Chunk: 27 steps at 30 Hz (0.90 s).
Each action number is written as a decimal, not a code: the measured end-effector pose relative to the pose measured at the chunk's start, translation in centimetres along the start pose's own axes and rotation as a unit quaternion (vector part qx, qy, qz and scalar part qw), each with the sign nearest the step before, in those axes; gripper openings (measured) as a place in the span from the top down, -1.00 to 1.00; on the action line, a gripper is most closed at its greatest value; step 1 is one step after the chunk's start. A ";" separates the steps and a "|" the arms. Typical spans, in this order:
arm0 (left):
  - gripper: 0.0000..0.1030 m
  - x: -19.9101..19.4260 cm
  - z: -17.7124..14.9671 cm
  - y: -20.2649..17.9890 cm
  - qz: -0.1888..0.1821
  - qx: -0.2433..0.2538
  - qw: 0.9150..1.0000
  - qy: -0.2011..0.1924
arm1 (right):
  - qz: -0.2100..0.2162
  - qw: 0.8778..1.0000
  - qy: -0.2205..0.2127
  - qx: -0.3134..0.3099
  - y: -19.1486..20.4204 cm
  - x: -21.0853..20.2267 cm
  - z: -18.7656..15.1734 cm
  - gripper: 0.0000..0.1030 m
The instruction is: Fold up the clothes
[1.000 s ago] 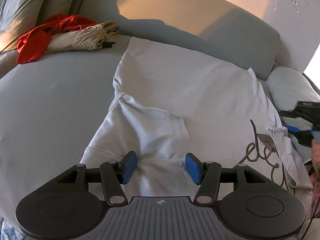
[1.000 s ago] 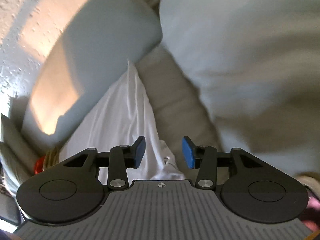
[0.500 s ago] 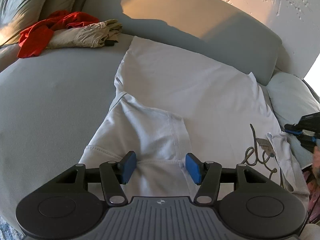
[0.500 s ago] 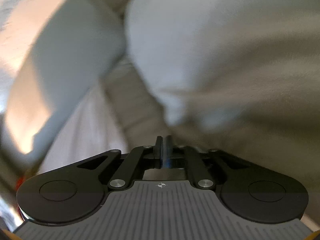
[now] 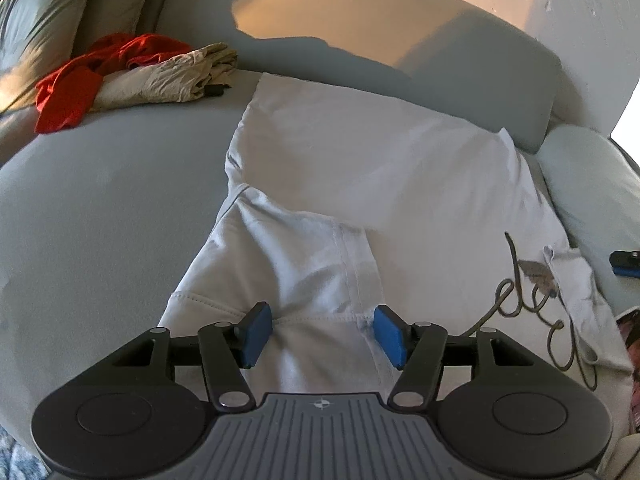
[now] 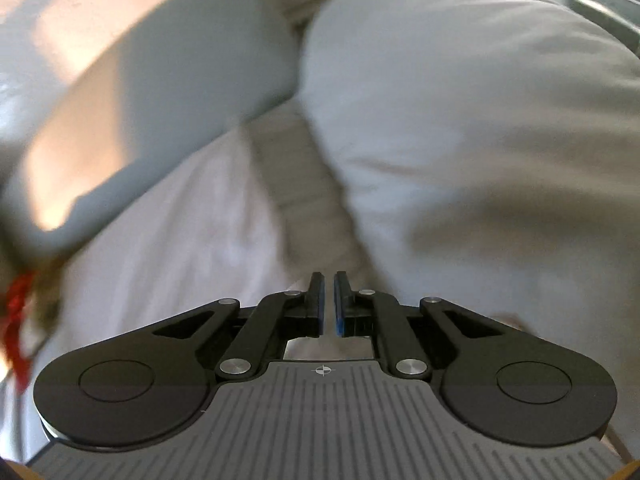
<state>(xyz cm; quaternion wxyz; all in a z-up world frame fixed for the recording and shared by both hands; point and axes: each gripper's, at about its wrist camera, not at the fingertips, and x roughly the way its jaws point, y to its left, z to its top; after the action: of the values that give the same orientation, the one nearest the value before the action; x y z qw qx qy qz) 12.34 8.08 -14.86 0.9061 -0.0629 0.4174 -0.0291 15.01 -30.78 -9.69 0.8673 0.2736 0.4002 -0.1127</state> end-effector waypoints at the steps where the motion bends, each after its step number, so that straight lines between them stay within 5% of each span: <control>1: -0.14 -0.1 -0.1 -0.1 0.003 0.004 1.000 0.000 | 0.015 0.999 0.023 -0.025 0.7 -0.9 -0.8 0.52; 2: -0.14 -0.2 -0.1 -0.3 0.006 0.010 1.000 0.001 | 0.022 0.997 0.049 -0.051 1.6 -1.0 -1.6 0.23; 3: -0.14 -0.3 -0.2 -0.4 0.009 0.015 1.000 0.001 | 0.029 0.994 0.074 -0.077 2.3 -1.2 -2.4 0.17; 6: -0.14 -0.9 -0.6 -0.9 0.016 0.030 0.999 0.008 | 0.011 0.981 0.126 -0.148 2.8 -1.1 -6.2 0.21; 8: -0.14 -1.8 -1.2 -1.6 0.016 0.048 0.999 0.018 | -0.002 0.978 0.115 -0.174 2.4 -1.8 -7.5 0.23; 13: -0.07 -5.3 -1.5 -2.6 0.007 0.090 0.995 0.050 | -0.025 0.980 0.135 -0.143 2.0 -4.6 -6.3 0.21; 15: -0.08 -7.4 -0.4 -2.1 -0.010 0.083 0.996 0.038 | 0.010 0.989 0.088 -0.118 2.3 -7.3 -4.6 0.15; 19: -0.10 -9.8 4.1 -0.2 -0.006 0.071 0.997 -0.014 | 0.084 0.994 -0.050 -0.053 2.3 -13.0 -1.3 -0.80; 22: -0.09 -9.6 8.0 1.7 -0.005 0.047 0.998 -0.029 | 0.095 0.990 -0.098 -0.032 2.8 -14.1 1.0 -0.80; 27: -0.03 -4.4 14.1 3.5 0.004 0.031 0.999 -0.030 | 0.097 0.992 -0.074 -0.046 4.5 -10.9 5.4 -0.59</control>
<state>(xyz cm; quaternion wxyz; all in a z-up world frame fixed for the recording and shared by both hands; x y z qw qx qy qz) 20.18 13.25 -2.98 0.9197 -0.0337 0.3894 -0.0365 13.13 -30.37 3.17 0.9131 0.2620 0.3111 -0.0301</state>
